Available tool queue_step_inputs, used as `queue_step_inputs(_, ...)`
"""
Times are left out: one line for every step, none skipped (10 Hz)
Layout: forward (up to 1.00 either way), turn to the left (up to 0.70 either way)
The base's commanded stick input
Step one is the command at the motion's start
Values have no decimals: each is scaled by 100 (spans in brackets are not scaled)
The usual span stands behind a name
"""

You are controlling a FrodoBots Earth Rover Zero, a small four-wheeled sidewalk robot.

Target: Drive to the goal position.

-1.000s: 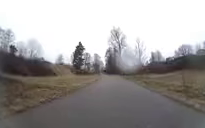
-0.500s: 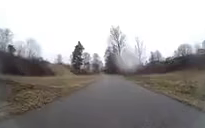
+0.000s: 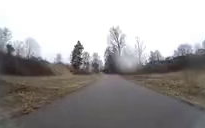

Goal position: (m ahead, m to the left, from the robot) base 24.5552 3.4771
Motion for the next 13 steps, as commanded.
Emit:
queue_step_inputs(70, 0)
queue_step_inputs(70, 0)
queue_step_inputs(70, -14)
queue_step_inputs(70, -33)
queue_step_inputs(70, 0)
queue_step_inputs(70, 0)
queue_step_inputs(70, 0)
queue_step_inputs(70, 0)
queue_step_inputs(70, 0)
queue_step_inputs(70, 0)
queue_step_inputs(70, 0)
queue_step_inputs(70, 0)
queue_step_inputs(70, 0)
